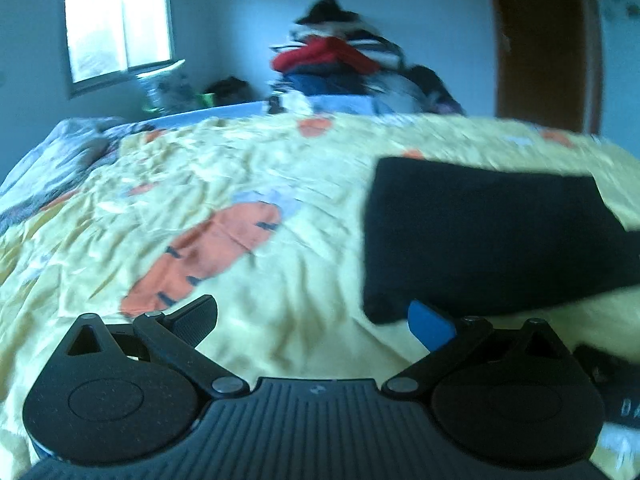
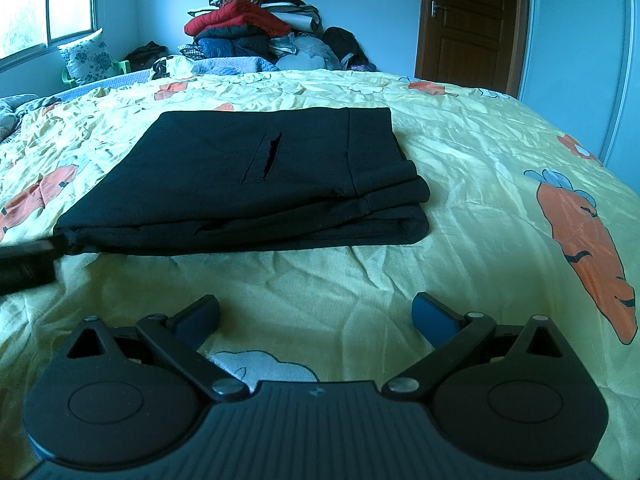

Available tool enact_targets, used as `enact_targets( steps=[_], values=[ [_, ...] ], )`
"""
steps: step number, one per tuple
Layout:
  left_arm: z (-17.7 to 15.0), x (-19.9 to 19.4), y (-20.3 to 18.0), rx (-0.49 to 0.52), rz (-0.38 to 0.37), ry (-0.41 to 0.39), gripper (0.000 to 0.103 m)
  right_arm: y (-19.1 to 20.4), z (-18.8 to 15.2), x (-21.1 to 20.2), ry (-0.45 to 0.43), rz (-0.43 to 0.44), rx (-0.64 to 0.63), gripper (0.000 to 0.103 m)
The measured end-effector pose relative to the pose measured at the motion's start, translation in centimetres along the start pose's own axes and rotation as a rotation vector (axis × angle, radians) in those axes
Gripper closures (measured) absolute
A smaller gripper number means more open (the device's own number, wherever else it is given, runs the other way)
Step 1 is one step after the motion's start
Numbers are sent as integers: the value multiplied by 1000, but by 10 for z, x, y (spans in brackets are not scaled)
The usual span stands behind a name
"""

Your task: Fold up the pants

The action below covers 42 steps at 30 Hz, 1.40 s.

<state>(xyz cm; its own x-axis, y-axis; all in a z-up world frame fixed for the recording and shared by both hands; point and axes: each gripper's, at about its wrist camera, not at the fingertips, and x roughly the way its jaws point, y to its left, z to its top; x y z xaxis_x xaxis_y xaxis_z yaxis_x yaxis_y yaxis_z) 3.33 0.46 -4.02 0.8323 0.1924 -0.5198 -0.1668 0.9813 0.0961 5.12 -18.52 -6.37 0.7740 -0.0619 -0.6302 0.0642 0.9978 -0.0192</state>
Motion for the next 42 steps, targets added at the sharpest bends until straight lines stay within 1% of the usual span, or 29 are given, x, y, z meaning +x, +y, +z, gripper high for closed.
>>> enact_targets(
  steps=[3,9,16,19,24,42],
  values=[
    [5,0,11,-58,1,10,0,0,0,0,0,0,0,0],
    [10,2,23,-97,54,25,0,0,0,0,0,0,0,0],
    [14,4,45,-172,134,9,0,0,0,0,0,0,0,0],
    [15,5,54,-202,145,13,0,0,0,0,-1,0,0,0],
    [16,6,61,-216,160,20,0,0,0,0,-1,1,0,0],
    [15,10,65,-212,166,32,0,0,0,0,-1,0,0,0]
  ],
)
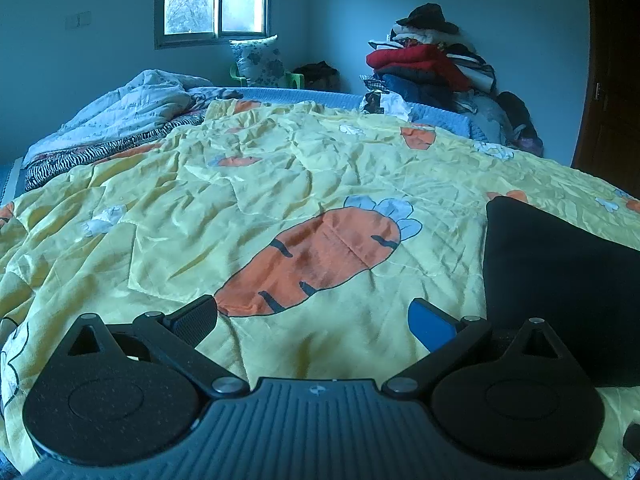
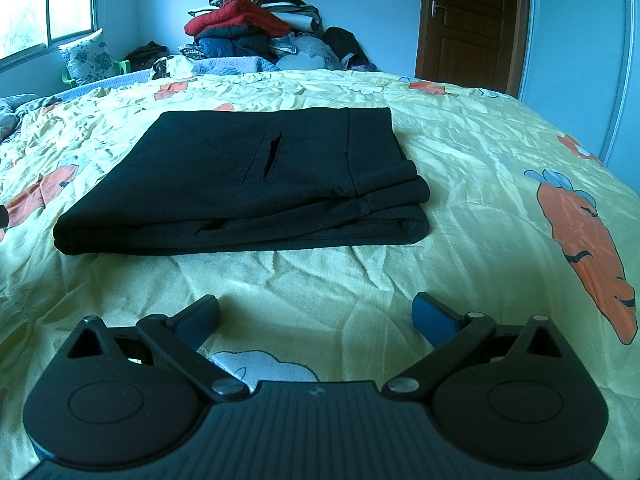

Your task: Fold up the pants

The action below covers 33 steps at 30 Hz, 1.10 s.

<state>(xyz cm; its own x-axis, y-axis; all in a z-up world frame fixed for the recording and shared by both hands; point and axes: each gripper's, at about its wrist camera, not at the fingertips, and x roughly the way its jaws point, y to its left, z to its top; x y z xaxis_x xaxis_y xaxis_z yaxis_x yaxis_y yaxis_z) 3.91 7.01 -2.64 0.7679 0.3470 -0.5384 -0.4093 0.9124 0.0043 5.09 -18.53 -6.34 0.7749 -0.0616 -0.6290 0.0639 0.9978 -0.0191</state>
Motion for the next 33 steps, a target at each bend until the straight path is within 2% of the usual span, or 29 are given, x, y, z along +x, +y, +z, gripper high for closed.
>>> enact_targets(
  steps=[33],
  values=[
    [-9,5,0,35,14,8,0,2,0,0,4,-1,-10,0]
  ],
)
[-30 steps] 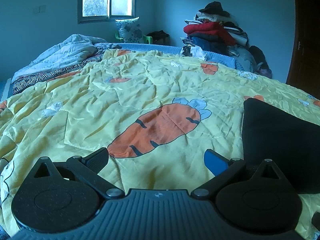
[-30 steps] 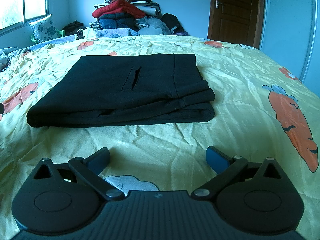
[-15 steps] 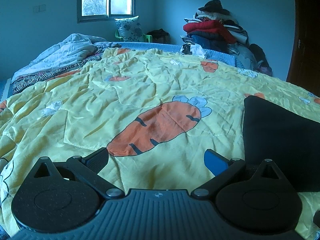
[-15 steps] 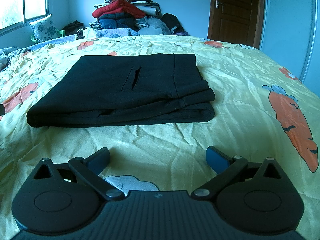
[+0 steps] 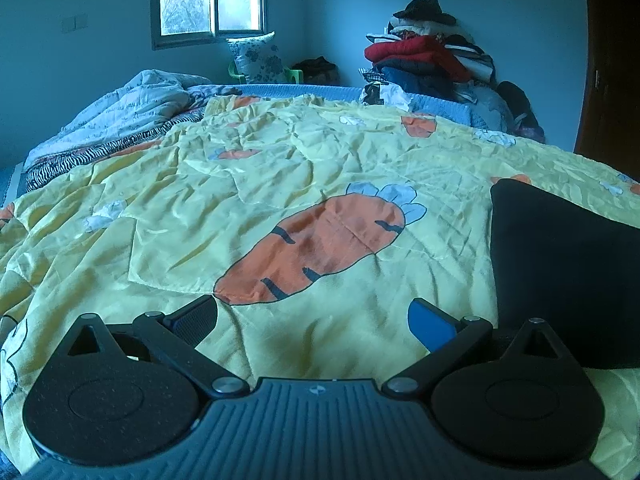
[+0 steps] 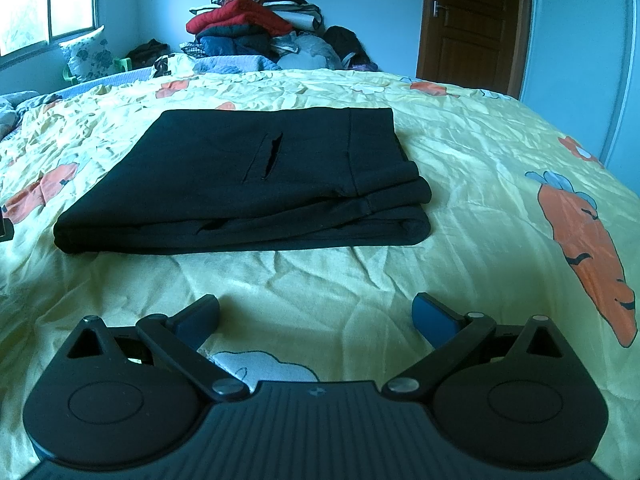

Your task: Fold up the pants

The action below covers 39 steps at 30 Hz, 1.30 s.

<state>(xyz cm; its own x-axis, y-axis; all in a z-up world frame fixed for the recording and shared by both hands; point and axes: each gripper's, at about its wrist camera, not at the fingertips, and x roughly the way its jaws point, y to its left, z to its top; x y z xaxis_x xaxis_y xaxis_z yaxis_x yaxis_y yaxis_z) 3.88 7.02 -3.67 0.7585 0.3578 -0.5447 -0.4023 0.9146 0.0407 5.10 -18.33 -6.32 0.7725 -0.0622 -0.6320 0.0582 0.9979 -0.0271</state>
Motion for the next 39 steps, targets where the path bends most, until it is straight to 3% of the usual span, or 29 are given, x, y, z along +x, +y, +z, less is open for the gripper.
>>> enact_targets(
  steps=[5,15,21,39],
  values=[
    [-1,1,6,0,26,-9,0,17,12,-16,-23,55,-48,0],
    [1,7,29,-32,96,-16,0,100,38,-31,-15,215,-249,0],
    [0,12,40,-59,125,-9,0,127,38,-31,-23,192,-317,0],
    [-2,12,36,-41,122,-10,0,139,30,-24,-22,149,-373,0]
  ],
)
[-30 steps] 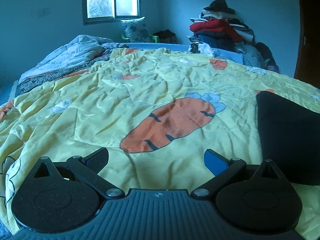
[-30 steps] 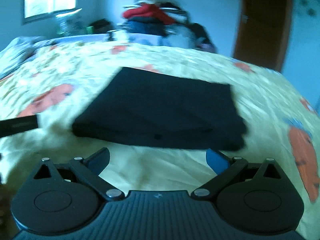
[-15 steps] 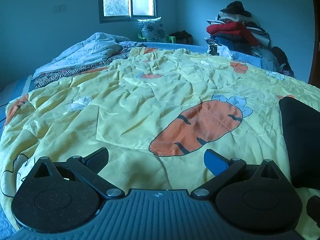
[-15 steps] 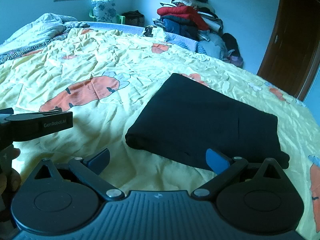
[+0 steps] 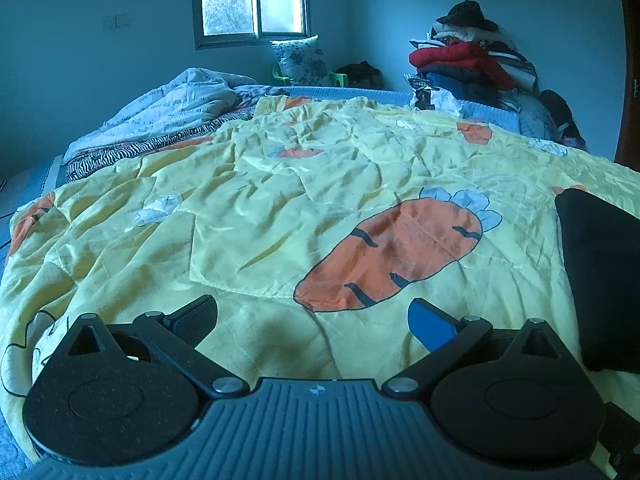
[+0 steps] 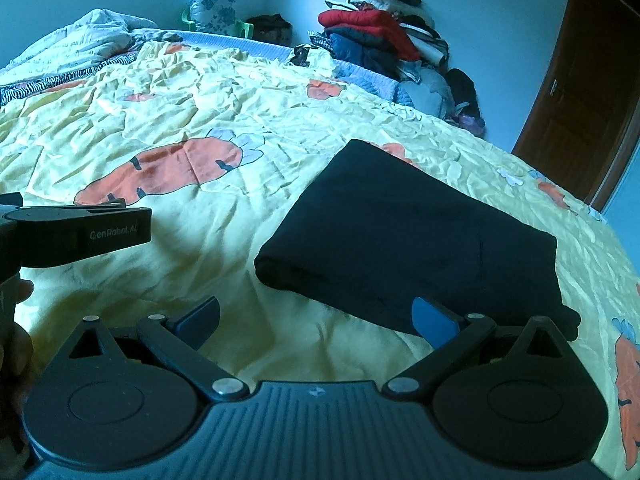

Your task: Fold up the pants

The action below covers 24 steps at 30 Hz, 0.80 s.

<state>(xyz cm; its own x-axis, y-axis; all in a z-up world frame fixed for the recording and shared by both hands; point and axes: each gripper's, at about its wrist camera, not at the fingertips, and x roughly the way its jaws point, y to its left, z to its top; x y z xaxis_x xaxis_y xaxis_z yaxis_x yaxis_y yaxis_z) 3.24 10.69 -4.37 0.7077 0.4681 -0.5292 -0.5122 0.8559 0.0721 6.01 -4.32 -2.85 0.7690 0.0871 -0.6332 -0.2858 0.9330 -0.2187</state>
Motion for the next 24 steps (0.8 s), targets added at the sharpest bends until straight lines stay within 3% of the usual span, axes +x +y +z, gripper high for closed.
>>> enact_targets(
  steps=[24],
  values=[
    [-1,1,-2,10,-2,8,0,-6,-2,4,21,18,50,0]
  ],
)
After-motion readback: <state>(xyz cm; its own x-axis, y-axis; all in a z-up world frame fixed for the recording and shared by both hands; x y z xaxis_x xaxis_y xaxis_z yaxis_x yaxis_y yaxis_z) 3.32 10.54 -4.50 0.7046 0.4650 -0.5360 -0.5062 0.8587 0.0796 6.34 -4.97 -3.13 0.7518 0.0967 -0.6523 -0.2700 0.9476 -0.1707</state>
